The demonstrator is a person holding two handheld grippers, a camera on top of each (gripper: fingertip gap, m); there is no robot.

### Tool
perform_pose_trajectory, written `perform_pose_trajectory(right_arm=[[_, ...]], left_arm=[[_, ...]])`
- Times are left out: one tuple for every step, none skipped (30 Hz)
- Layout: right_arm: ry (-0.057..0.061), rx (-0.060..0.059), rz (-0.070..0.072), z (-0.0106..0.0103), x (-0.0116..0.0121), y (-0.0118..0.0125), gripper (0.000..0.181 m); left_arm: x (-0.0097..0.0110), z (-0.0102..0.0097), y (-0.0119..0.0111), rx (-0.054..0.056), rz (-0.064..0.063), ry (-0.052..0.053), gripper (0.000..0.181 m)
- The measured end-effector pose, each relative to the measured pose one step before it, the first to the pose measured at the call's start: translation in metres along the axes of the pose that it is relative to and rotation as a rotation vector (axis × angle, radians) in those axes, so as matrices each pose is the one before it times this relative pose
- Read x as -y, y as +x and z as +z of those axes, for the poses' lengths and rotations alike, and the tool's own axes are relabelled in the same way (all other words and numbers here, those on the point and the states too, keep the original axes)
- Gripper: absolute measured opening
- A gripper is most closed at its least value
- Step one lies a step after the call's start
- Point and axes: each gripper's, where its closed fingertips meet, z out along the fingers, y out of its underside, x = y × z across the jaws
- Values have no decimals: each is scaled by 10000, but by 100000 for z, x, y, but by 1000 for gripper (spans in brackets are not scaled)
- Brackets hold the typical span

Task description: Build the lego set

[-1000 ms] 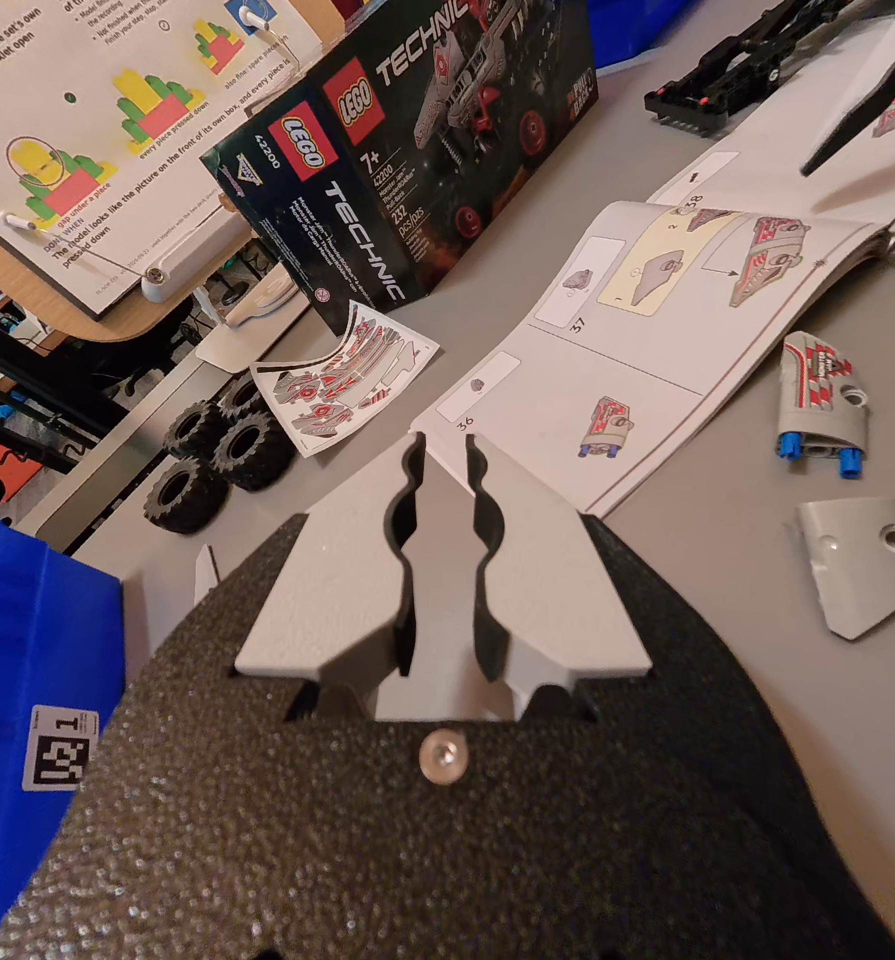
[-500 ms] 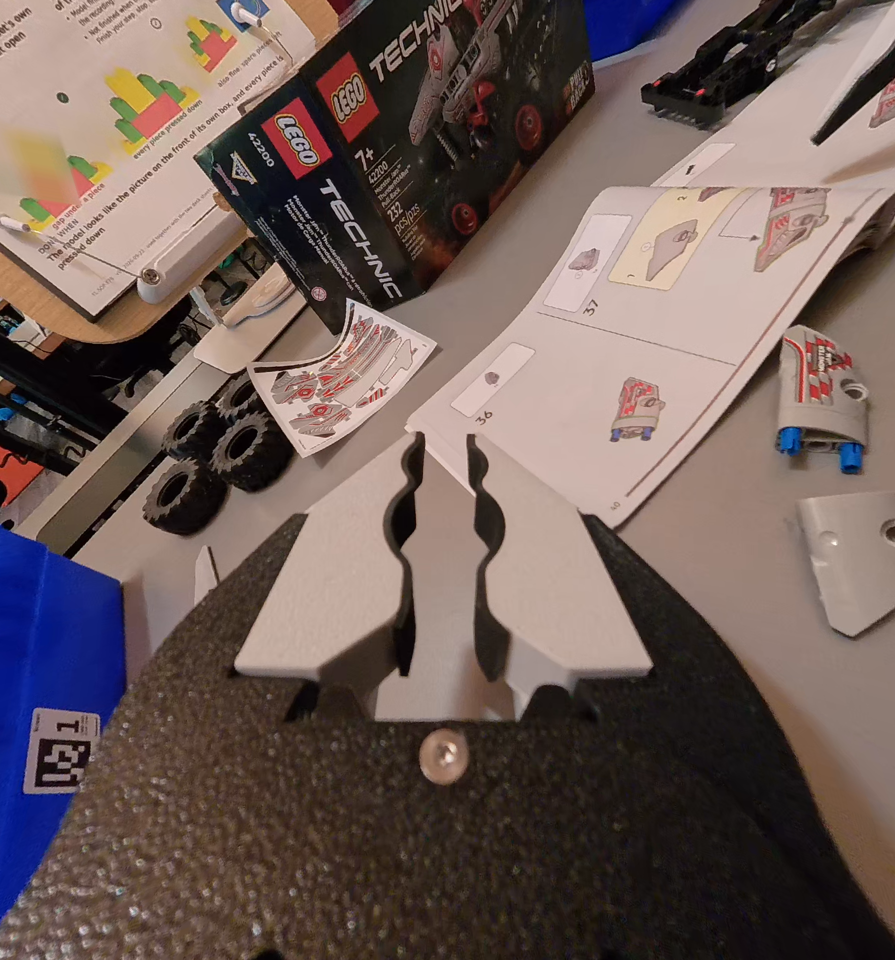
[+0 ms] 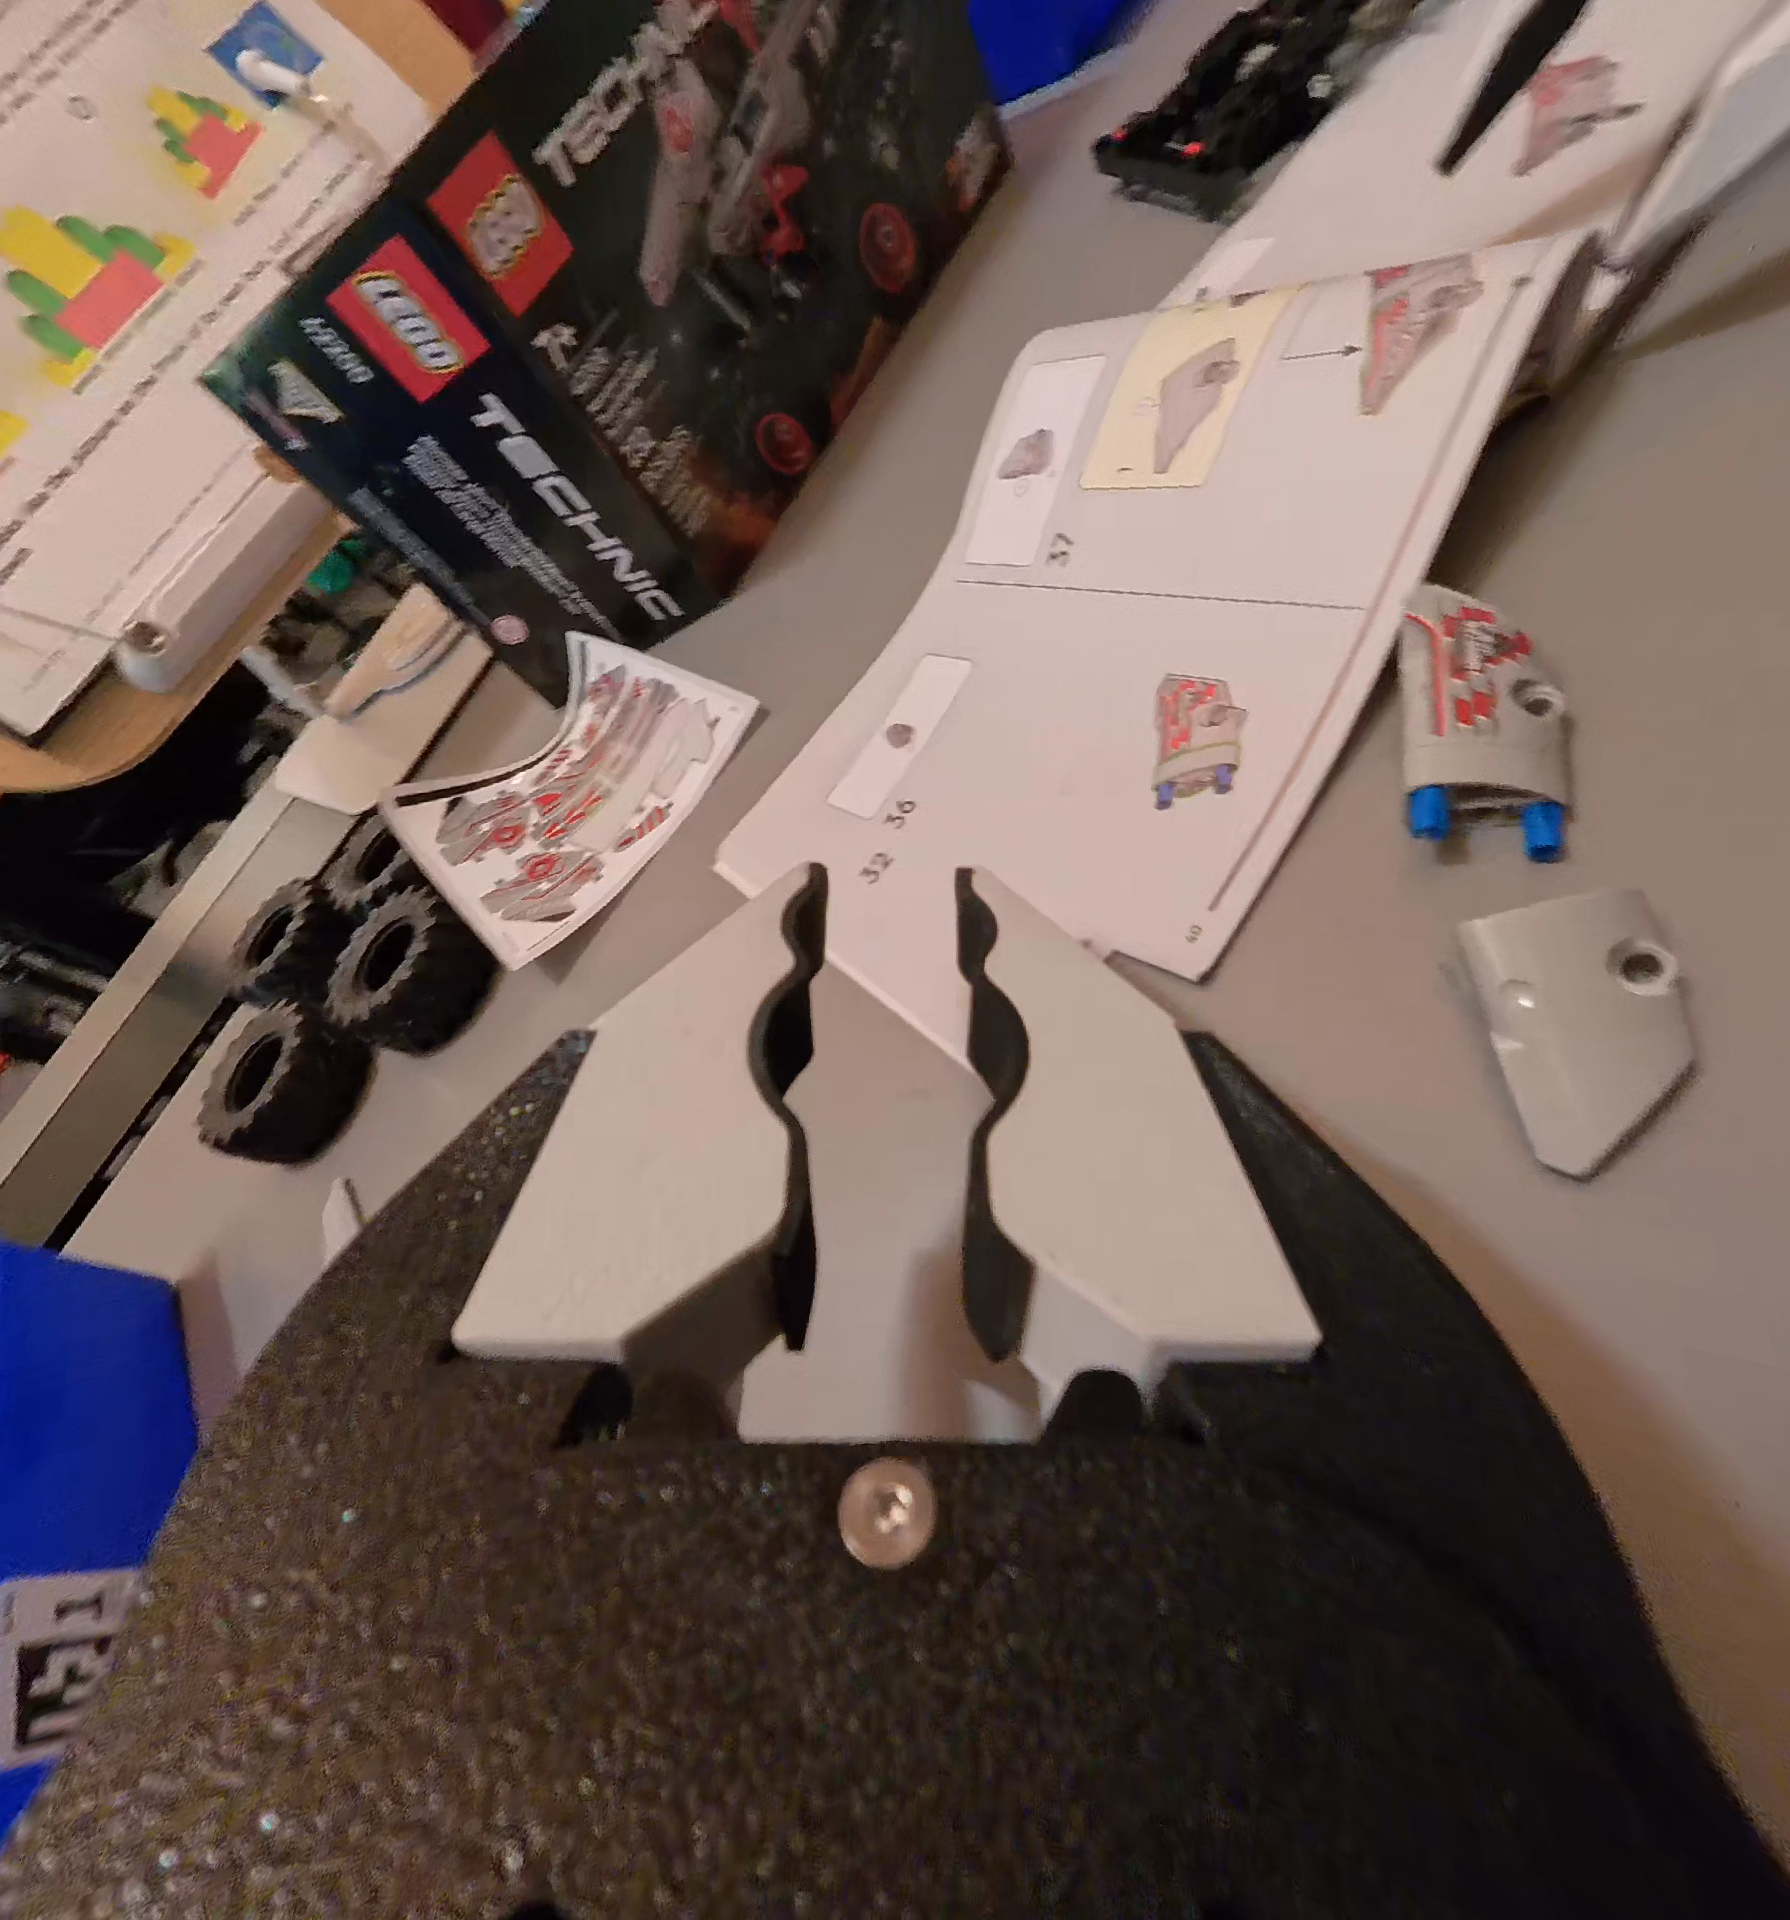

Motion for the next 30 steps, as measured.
perform_pose_trajectory(right_arm=[[76, -55, 30, -103, 93, 32, 40], [111, -82, 16, -119, 173, 54, 39], [177, -202, 13, -167, 266, 239, 31], [252, -220, 12, -202, 361, 270, 27], [212, -157, 34, -159, 284, 206, 25], [92, -127, 58, -41, 48, 210, 24], [-59, -45, 56, 118, -233, 105, 25], [-120, 201, 3, 179, -272, -312, 28], [-49, 305, -41, 153, -67, -554, 32], [60, 296, -83, 126, 195, -611, 37], [118, 256, -126, 185, 366, -561, 40], [87, 88, -130, 290, 393, -281, 41], [16, -12, -173, 410, 234, -94, 43], [-130, 94, -187, 495, -109, -230, 48], [-304, 194, -167, 459, -392, -373, 52], [-335, -30, -154, 284, -455, -37, 54], [-265, -305, -167, 55, -398, 389, 53], [-138, -421, -136, -147, -247, 607, 49], [3, -244, -55, -216, -61, 441, 50], [58, -26, 88, -197, 21, 182, 50], [-9, 22, 130, -134, -89, 126, 50], [-40, -21, 77, -109, -134, 164, 51], [-20, -33, 5, -118, -111, 119, 51], [-13, -18, -17, -140, -84, 62, 51], [-40, -21, -23, -141, -109, 72, 50], [-72, -15, -28, -134, -149, 73, 50], [-51, 7, -16, -115, -136, 44, 50], [-2, -11, 21, -78, -60, 87, 51], [37, 6, 65, -34, 0, 47, 51], [34, 28, 77, -17, 17, -2, 50]], left_arm=[[39, 77, 715, -379, 188, -37, 24], [108, 95, 748, -363, 217, -12, 27], [238, 129, 789, -365, 229, 27, 29], [276, 145, 833, -386, 238, 23, 31], [219, 162, 751, -338, 263, -29, 33], [16, 161, 548, -220, 291, -132, 32], [-236, 150, 375, -138, 285, -263, 32], [-367, 123, 262, -99, 209, -311, 33], [-190, 47, 91, -21, 98, -173, 29], [0, -5, -23, 20, 47, -34, 29], [-46, 40, -116, 52, -19, -52, 30], [-101, 107, -147, 77, -94, -70, 29], [-47, 97, -44, 20, -91, -12, 26], [23, 51, 67, -31, -34, 30, 24], [-6, -4, 31, -6, 15, 4, 23], [-14, -11, -1, 14, 2, -5, 23], [-2, -28, 2, -4, -48, 28, 23], [1, -48, -7, -15, -86, 43, 23], [-28, -63, -24, -21, -94, 34, 23], [-35, -50, -41, -11, -85, 22, 25], [-28, -36, -74, 12, -78, 10, 26], [-28, 0, -81, 20, -69, -2, 27], [-14, 5, -44, 18, -48, -14, 27], [-19, 12, -50, 30, -10, -25, 28], [-7, 17, -15, 28, 26, -27, 29], [-5, 1, -5, 13, 40, -25, 29], [-3, 7, -3, 10, 27, -19, 29], [-2, 8, -14, 10, 1, -12, 30], [20, 30, -33, 15, -15, -7, 30], [33, 39, -33, 22, -19, -8, 31]])
